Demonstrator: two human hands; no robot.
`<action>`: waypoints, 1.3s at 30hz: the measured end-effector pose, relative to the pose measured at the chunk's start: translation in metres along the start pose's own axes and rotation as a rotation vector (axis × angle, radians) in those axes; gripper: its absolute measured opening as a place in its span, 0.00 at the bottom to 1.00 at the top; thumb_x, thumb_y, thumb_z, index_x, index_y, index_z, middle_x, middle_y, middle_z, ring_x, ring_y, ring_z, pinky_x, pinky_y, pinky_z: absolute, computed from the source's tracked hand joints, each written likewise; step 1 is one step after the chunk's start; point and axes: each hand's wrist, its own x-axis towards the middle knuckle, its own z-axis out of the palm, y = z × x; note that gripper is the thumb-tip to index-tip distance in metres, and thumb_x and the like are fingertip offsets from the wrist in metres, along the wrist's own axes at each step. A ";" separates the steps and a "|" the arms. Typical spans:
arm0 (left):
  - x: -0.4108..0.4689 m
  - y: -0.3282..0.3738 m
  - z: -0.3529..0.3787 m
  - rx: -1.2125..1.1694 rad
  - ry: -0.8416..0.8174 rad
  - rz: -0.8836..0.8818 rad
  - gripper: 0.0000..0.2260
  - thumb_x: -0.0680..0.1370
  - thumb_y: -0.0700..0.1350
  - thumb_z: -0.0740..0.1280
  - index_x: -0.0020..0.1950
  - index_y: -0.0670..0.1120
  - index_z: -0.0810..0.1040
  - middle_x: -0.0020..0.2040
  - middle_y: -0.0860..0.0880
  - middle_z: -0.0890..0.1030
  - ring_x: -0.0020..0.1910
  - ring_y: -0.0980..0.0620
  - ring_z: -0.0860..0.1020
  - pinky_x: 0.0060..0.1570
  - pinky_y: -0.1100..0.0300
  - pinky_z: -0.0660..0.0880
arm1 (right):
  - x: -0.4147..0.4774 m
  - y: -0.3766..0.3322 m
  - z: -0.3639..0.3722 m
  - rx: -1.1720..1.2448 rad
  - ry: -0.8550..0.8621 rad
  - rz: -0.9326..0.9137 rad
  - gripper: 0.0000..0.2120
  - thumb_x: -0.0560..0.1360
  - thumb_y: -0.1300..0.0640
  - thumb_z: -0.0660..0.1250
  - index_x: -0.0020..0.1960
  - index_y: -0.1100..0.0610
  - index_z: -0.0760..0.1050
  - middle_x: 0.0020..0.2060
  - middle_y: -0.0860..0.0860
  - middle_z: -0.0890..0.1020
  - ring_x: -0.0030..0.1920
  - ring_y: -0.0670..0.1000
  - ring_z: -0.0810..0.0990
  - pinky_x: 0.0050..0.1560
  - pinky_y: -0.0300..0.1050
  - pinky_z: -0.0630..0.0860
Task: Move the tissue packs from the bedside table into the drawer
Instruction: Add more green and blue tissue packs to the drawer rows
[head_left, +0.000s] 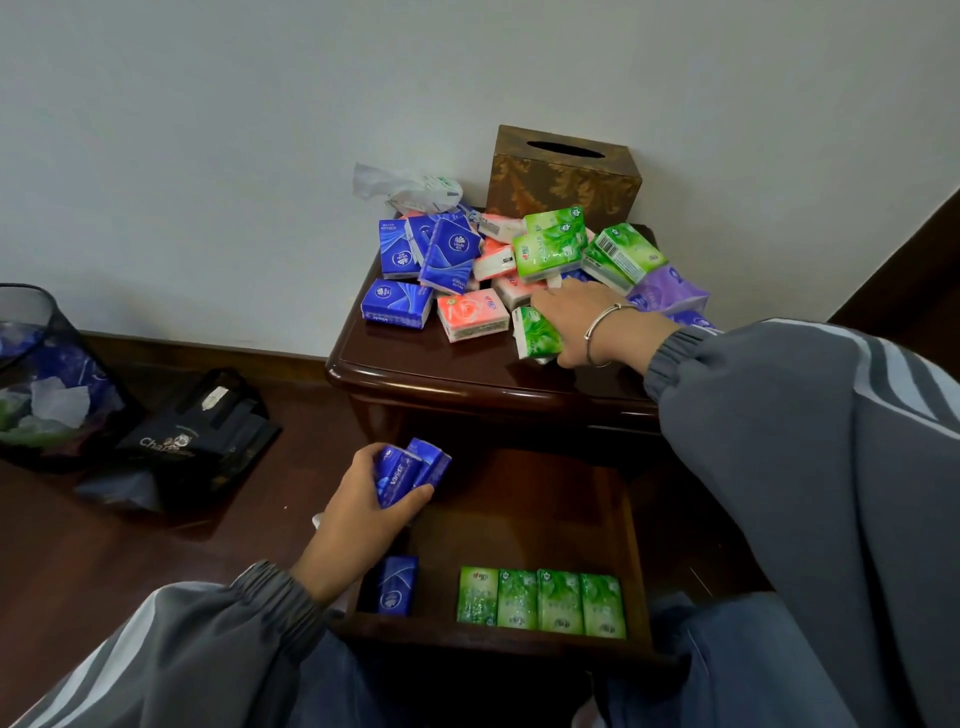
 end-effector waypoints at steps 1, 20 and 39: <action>-0.002 -0.003 0.003 0.016 -0.014 -0.031 0.32 0.72 0.53 0.72 0.71 0.50 0.61 0.60 0.52 0.73 0.53 0.56 0.75 0.47 0.64 0.73 | -0.001 -0.002 0.001 -0.014 0.023 0.015 0.30 0.65 0.50 0.73 0.61 0.57 0.64 0.57 0.58 0.74 0.56 0.60 0.74 0.52 0.53 0.72; 0.008 -0.058 0.125 0.711 -0.303 -0.407 0.33 0.77 0.60 0.62 0.73 0.42 0.55 0.67 0.40 0.67 0.63 0.40 0.73 0.60 0.47 0.73 | -0.143 -0.063 0.076 1.316 0.478 0.497 0.26 0.60 0.56 0.78 0.54 0.50 0.73 0.44 0.43 0.81 0.45 0.37 0.79 0.45 0.29 0.74; 0.045 -0.076 0.113 0.859 -0.551 -0.014 0.25 0.77 0.42 0.61 0.73 0.53 0.63 0.73 0.47 0.59 0.67 0.41 0.66 0.65 0.50 0.69 | -0.149 -0.071 0.135 1.530 0.293 0.689 0.22 0.62 0.58 0.77 0.51 0.48 0.72 0.43 0.42 0.80 0.44 0.37 0.78 0.38 0.29 0.70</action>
